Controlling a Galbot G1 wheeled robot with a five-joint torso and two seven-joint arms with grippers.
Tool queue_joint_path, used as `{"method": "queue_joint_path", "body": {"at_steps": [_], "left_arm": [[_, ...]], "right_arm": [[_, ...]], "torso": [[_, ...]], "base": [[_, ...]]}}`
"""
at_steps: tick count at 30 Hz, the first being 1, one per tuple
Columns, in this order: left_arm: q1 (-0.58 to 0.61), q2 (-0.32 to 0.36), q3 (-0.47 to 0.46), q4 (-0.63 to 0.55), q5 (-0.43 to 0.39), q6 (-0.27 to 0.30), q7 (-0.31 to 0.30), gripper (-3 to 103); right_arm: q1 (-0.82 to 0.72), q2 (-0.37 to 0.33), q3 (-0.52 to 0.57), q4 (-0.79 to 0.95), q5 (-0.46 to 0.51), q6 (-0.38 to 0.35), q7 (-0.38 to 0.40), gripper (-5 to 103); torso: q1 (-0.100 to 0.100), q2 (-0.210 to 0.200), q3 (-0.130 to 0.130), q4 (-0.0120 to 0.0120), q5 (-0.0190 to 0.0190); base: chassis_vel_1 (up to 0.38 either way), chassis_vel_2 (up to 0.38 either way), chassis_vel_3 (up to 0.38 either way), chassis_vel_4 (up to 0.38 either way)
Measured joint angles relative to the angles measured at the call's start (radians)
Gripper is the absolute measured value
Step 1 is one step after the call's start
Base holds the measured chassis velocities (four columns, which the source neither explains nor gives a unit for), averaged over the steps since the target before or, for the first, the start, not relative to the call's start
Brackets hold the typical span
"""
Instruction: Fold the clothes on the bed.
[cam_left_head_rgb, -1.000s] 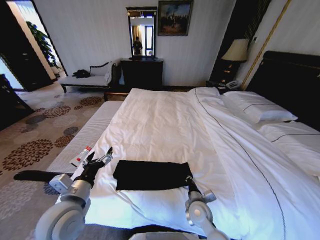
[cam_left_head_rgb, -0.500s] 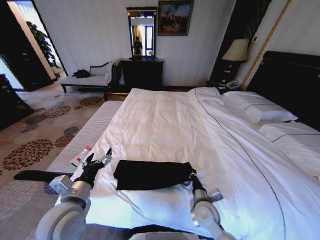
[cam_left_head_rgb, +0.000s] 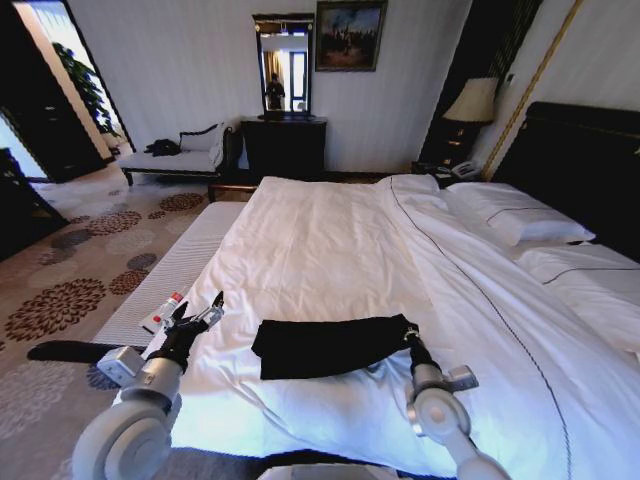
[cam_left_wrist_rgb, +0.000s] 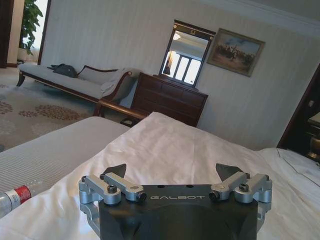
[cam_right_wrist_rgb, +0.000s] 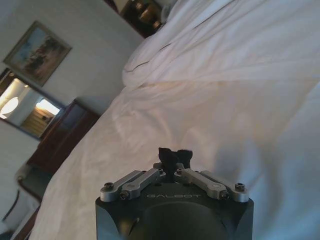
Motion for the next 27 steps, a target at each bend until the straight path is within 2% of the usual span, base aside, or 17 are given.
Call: {"method": "queue_joint_path", "body": {"at_steps": [6, 10, 15, 18, 27], "left_arm": [[-0.002, 0.009, -0.015, 0.000, -0.007, -0.001, 0.000, 100], [-0.011, 0.005, -0.007, 0.001, -0.007, -0.002, 0.000, 100], [-0.017, 0.006, 0.001, 0.009, -0.006, -0.003, 0.000, 100], [-0.025, 0.015, -0.002, 0.017, -0.008, -0.005, 0.000, 100], [-0.032, 0.013, 0.004, 0.023, -0.009, -0.006, 0.001, 100]], "right_arm": [[0.037, 0.002, -0.044, -0.018, -0.030, 0.011, -0.063, 2], [0.079, -0.016, -0.087, -0.038, -0.070, 0.025, -0.169, 2], [0.089, -0.016, -0.109, -0.051, -0.096, 0.037, -0.231, 2], [0.086, -0.007, -0.136, -0.079, -0.143, 0.055, -0.294, 2], [0.076, 0.001, -0.200, -0.126, -0.231, 0.102, -0.351, 2]], "torso": [[0.000, 0.000, 0.000, 0.0000, 0.0000], [0.000, 0.000, 0.000, 0.0002, -0.0001], [0.000, 0.000, 0.000, 0.0001, -0.0001], [0.000, 0.000, 0.000, 0.0001, -0.0001], [0.000, 0.000, 0.000, 0.0000, 0.0000]], "base": [[0.000, 0.000, 0.000, 0.000], [0.000, 0.000, 0.000, 0.000], [0.000, 0.000, 0.000, 0.000], [0.000, 0.000, 0.000, 0.000], [0.000, 0.000, 0.000, 0.000]]}}
